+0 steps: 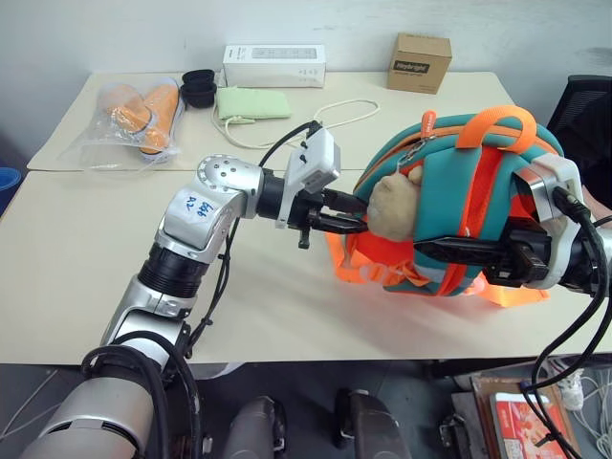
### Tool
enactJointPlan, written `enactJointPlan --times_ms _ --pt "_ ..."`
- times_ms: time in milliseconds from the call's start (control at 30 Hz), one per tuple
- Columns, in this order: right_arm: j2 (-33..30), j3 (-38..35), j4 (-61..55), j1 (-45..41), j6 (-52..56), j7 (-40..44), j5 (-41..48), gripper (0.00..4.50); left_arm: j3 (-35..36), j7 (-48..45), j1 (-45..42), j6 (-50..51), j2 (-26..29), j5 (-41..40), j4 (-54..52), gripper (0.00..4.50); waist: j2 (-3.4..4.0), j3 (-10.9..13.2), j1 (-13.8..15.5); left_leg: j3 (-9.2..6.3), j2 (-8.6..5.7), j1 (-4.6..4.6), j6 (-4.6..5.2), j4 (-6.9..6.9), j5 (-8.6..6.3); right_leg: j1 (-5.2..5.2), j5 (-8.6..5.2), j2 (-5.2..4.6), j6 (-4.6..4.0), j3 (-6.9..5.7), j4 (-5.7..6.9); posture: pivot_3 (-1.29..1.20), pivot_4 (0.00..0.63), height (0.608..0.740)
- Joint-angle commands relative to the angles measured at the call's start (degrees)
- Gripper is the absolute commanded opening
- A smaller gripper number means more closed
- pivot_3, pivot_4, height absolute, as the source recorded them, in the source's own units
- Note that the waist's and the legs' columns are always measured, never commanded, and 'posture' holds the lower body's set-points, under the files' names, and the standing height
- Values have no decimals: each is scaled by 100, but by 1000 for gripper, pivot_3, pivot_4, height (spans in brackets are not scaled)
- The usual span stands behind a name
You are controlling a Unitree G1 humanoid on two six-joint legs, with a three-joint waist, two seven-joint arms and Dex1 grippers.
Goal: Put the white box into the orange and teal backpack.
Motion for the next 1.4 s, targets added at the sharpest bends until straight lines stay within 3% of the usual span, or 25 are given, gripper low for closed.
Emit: enactJointPlan --times_ms 33,100,200,433,600,633,1000,1100,1400 --pt "-13 -265 -160 25 -62 -28 201 0 164 -26 -68 -35 -56 -123 -132 183 0 0 0 0 0 0 0 0 0 0 0 0 0 1 0 0 150 740" --pt "-28 -287 -171 78 -80 -8 201 0 181 -22 -95 -20 -29 -111 -135 25 0 0 0 0 0 0 0 0 0 0 0 0 0 0 1 0 150 740" --pt "-38 -264 -178 133 -134 21 123 0 332 -97 -182 125 84 -222 -104 623 0 0 0 0 0 0 0 0 0 0 0 0 0 0 0 0 150 740" --pt "-68 -240 -176 140 -158 38 143 0 711 -209 -178 715 302 -755 -461 2842 0 0 -10 -2 2 0 0 0 0 0 0 2 0 0 1 0 150 740" --pt "-97 -245 -195 173 -111 56 186 0 635 201 -279 632 -53 -663 -377 4438 0 0 36 -3 -2 0 2 6 1 4 1 0 1 1 1 0 150 740" --pt "-107 -228 -195 172 -102 71 182 0 565 245 -287 585 -135 -616 -343 4473 0 0 45 -3 -2 0 3 7 0 4 1 0 2 1 1 0 150 740" --pt "-32 -162 -274 114 -12 -73 322 0 89 131 -248 501 -742 -533 -145 4473 0 0 107 -3 -1 0 3 9 0 4 1 1 2 -2 2 0 150 740" --pt "10 -136 -312 80 -7 -179 378 0 120 175 -282 453 -828 -497 -14 3959 0 0 124 -5 -1 -1 4 16 -1 5 2 0 2 -1 3 0 150 740" --pt "10 -169 -286 104 -49 -329 435 0 248 34 -397 518 -829 -593 40 1249 0 0 116 -10 0 -2 5 17 -1 8 2 0 2 -1 2 0 150 740"
